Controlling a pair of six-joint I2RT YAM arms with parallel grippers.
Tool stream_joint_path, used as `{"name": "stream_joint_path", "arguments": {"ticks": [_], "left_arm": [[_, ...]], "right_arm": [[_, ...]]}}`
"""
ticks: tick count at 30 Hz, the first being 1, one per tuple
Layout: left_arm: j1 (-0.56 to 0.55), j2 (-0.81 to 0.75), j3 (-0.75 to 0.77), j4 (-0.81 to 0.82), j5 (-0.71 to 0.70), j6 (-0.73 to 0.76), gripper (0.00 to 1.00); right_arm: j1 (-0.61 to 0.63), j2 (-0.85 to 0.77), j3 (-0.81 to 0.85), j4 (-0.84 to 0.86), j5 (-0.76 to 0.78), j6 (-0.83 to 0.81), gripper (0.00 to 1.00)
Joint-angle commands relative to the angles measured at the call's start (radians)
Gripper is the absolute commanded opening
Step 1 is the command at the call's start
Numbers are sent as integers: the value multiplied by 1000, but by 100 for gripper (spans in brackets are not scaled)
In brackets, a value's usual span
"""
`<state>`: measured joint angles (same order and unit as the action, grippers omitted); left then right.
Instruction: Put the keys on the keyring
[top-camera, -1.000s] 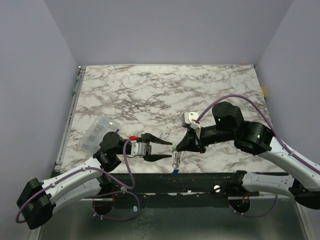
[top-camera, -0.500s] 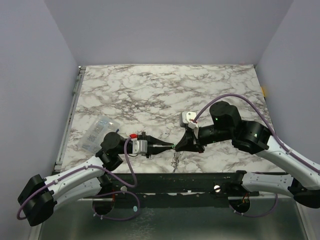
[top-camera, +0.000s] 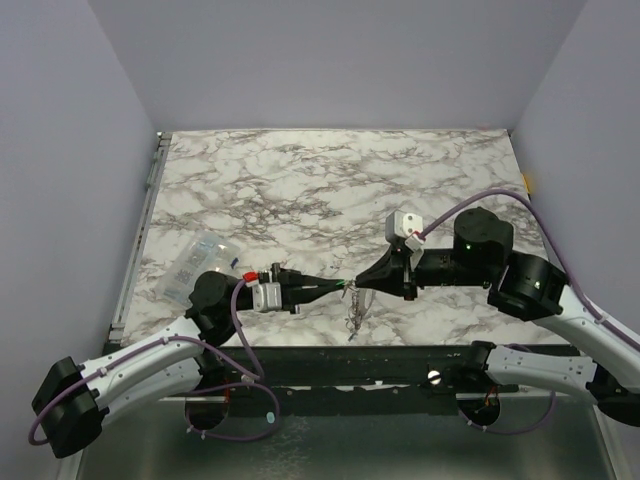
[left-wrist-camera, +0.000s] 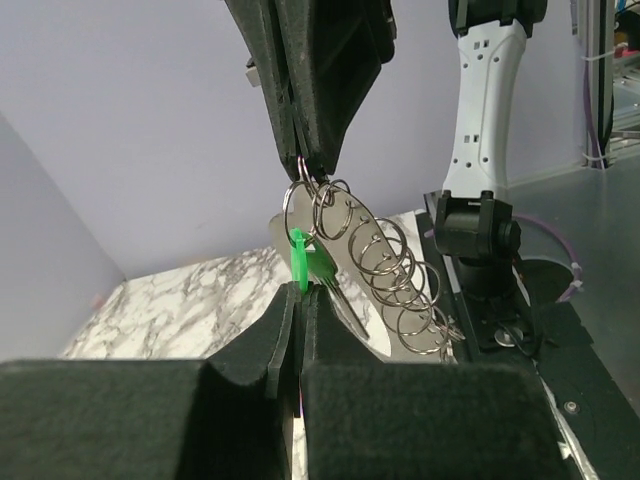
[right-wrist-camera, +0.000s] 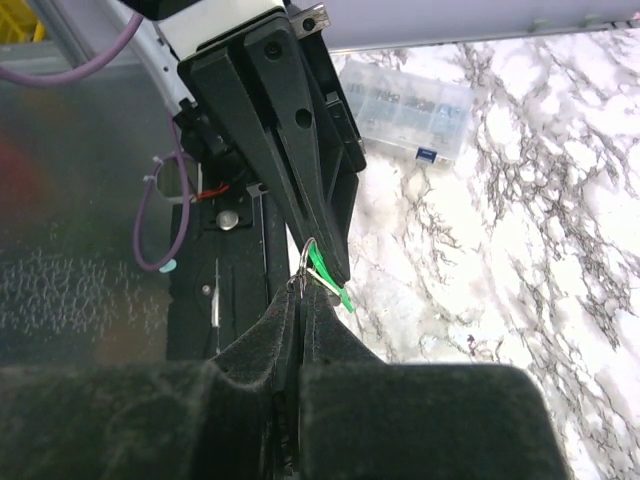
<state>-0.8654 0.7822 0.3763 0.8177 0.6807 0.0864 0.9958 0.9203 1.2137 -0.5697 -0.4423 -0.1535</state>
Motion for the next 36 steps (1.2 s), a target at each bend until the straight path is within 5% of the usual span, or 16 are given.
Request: {"name": "stream_joint_path", "arguments": {"ticks": [1,22,31,36], "left_arm": [[0,-8,-22,-2,-28,3,0],[-2,-15,-25,-2,-131,31,0],[-1,-16,-24,-1,-130,30,0],[0,-95,-48,-31,-172,73,28]], "right_arm": [[1,-57,-48,161,97,72,1],[1,-201,-472,921,330,536,1],[1,-135,-501,1018,330,570,1],[1,-156,-485,956,326,528,1]]}}
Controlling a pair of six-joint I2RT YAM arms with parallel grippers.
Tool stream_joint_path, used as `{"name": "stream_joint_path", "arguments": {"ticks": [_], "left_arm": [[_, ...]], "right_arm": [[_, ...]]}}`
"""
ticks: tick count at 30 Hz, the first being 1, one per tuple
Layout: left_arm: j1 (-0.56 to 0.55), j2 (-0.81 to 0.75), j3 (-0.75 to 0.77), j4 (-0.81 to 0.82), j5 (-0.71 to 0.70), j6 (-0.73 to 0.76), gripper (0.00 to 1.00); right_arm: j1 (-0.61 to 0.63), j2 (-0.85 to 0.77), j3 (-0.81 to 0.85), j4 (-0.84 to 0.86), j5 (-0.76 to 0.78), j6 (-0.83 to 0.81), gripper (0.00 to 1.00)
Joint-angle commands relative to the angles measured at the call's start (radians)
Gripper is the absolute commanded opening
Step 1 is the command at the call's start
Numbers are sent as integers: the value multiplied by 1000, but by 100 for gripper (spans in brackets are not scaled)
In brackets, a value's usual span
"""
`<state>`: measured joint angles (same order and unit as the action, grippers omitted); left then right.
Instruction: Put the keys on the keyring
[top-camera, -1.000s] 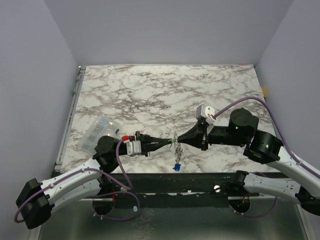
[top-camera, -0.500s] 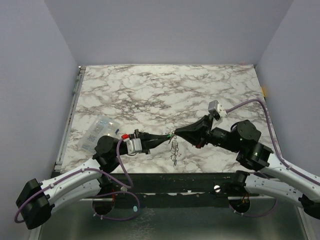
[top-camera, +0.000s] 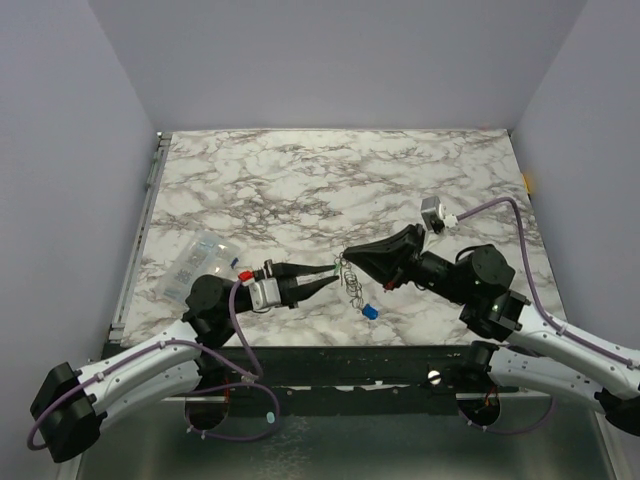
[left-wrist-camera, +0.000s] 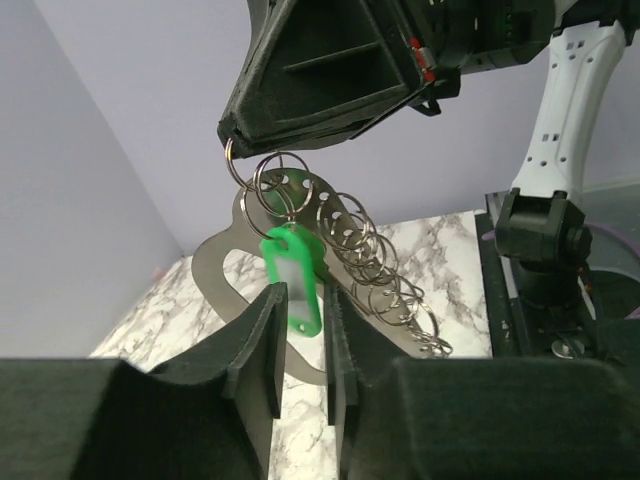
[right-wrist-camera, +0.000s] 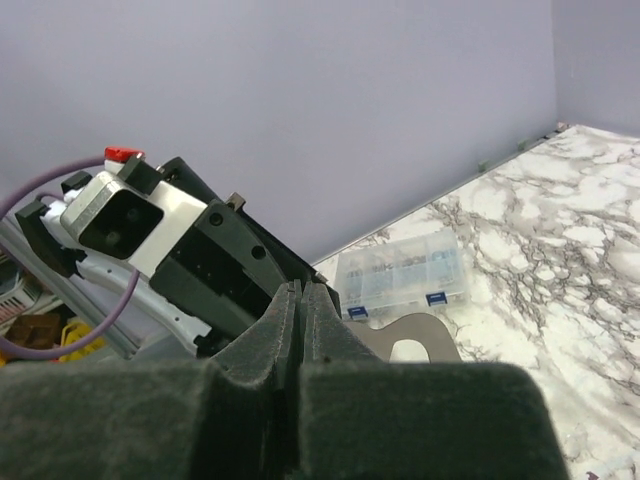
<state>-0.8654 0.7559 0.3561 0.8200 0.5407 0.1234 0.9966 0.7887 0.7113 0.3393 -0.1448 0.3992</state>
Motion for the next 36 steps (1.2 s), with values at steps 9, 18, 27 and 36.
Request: {"name": "stream_joint_path", "arguments": {"ticks": [9,18,27,36], "left_arm": [[28,-149,8,-215,19,128,56],[62,-100,74,-222,204,9,51],[64,-48,110,-180,327,-90,45],[108,-21,137,-185,271,-212,39]], "right_arm": [[1,-40,68,-149,-122,-138,1],[0,-1,160,-310,-298,-243,1],[0,38,200,-384,-303,-308,1],[0,58,216,-418,-293,-339,1]]}}
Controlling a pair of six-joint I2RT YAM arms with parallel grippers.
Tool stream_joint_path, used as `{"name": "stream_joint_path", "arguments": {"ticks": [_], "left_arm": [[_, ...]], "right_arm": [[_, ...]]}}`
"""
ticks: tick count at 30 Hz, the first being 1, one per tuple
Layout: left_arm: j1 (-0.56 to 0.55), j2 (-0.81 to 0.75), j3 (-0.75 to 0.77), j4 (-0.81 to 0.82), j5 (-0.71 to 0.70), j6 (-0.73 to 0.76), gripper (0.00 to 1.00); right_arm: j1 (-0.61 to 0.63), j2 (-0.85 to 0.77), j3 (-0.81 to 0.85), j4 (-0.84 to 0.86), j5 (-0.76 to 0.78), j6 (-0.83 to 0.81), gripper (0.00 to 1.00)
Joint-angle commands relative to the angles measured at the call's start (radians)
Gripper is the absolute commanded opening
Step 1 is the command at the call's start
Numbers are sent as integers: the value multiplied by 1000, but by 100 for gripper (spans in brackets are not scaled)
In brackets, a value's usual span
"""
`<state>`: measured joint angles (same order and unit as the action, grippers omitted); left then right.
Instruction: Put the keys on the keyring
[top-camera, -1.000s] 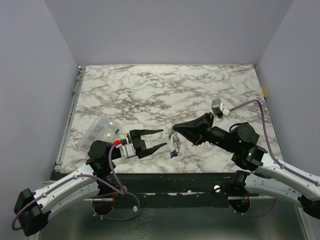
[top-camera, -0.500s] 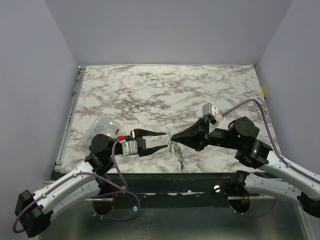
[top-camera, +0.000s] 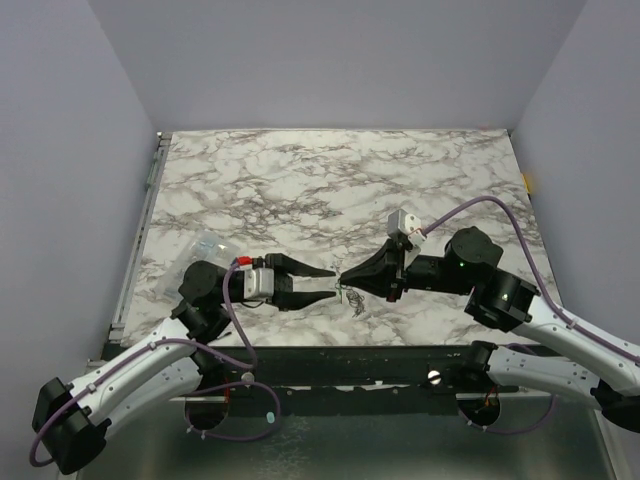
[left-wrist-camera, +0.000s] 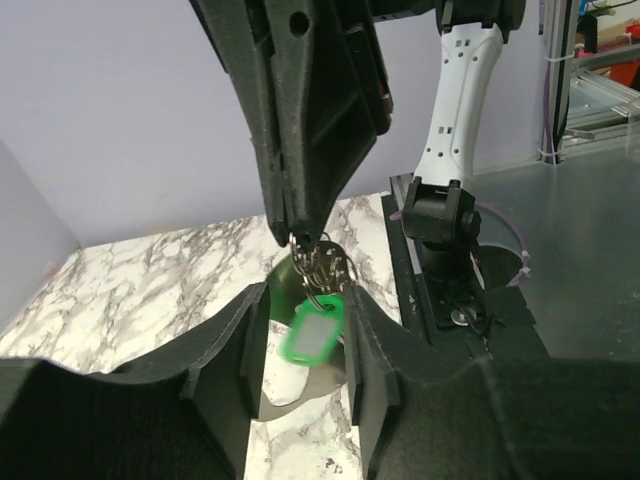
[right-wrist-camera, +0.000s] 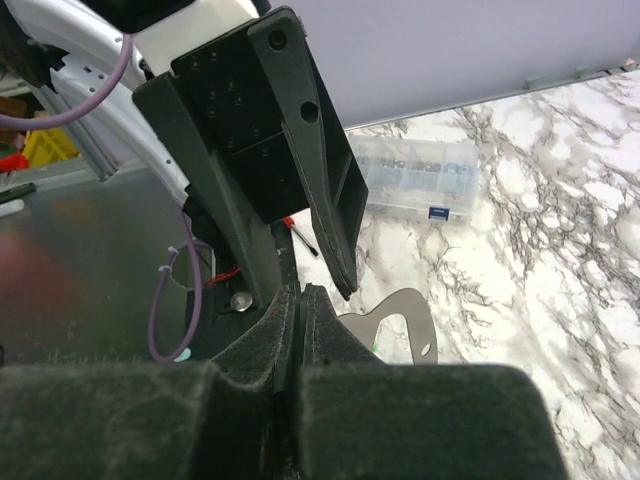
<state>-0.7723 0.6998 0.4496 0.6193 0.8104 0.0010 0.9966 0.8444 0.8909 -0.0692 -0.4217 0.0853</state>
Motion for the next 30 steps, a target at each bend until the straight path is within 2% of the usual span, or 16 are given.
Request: {"name": "stream_joint_path", "arguments": {"ticks": [1,8,18,23,25,27,30], "left_arm": [[13,49,50,17,10,-95,37],[8,90,48,62,29,-142,25],[3,106,34,112,44,-183,26],[0,125,29,120,39,-190,11],[-1,133,28,120,31,-194,9],[-2,139,25,120,29,-198,13],[-2,139,20,120,20,-202,31]], "right_arm": [[0,3,37,-8,-17,-25,1],[1,10,27,27,-22,-24,1],[0,31,26,47,-18,-36,1],[0,39,25,60,-32,-34,1],[0,40,23,93,-42,-30,1],[0,34,18,109,-43,-26,1],[0,25,12,115,-39,-25,1]]}}
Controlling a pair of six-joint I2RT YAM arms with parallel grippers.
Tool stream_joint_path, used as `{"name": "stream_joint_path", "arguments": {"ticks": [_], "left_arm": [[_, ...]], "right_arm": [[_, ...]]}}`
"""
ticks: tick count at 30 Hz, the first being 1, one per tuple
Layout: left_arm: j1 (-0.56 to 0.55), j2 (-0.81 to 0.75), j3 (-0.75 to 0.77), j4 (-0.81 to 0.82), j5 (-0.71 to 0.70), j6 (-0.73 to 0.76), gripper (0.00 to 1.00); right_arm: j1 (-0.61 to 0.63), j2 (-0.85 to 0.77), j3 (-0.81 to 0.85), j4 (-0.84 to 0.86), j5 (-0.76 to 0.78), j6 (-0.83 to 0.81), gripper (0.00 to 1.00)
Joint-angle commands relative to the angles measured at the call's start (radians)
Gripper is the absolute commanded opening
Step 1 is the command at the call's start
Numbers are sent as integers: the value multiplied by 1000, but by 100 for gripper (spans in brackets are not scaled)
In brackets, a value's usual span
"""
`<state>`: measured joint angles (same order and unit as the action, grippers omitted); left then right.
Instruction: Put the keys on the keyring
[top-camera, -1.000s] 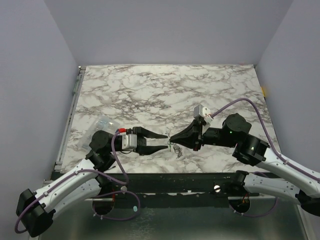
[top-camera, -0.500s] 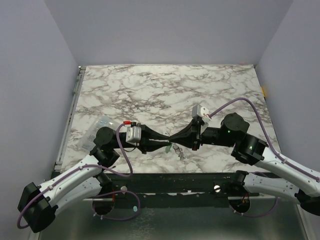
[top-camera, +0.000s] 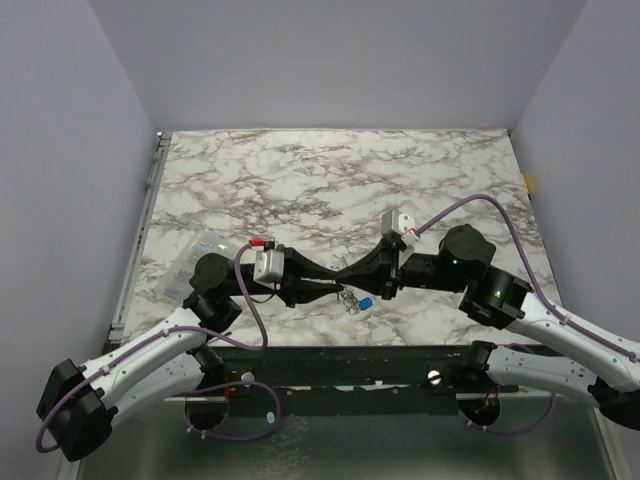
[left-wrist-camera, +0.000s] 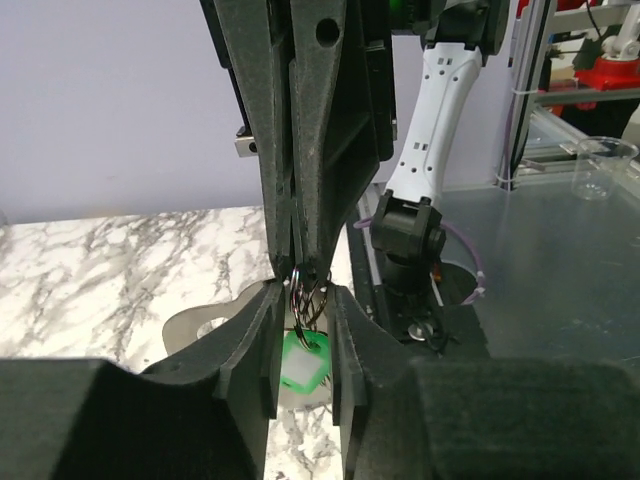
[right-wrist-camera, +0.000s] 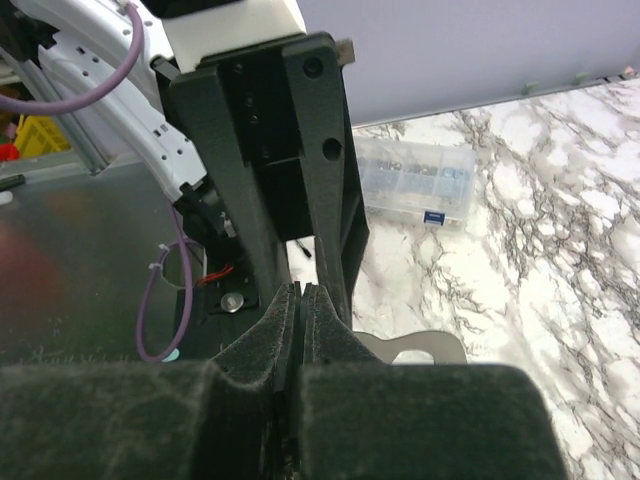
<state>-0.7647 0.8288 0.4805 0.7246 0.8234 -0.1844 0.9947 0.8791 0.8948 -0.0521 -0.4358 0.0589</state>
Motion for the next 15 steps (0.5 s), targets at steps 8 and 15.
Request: {"name": "stream_joint_path", "arguments": {"ticks": [8,15], "left_arm": [[-8,25,1,20,3,-38,19],[-8,27,-4,58,-7,-72,0]], "right_arm": [[2,-23,0,112,-30,11,1],[2,-12,-11,125,-44,19,1]]}}
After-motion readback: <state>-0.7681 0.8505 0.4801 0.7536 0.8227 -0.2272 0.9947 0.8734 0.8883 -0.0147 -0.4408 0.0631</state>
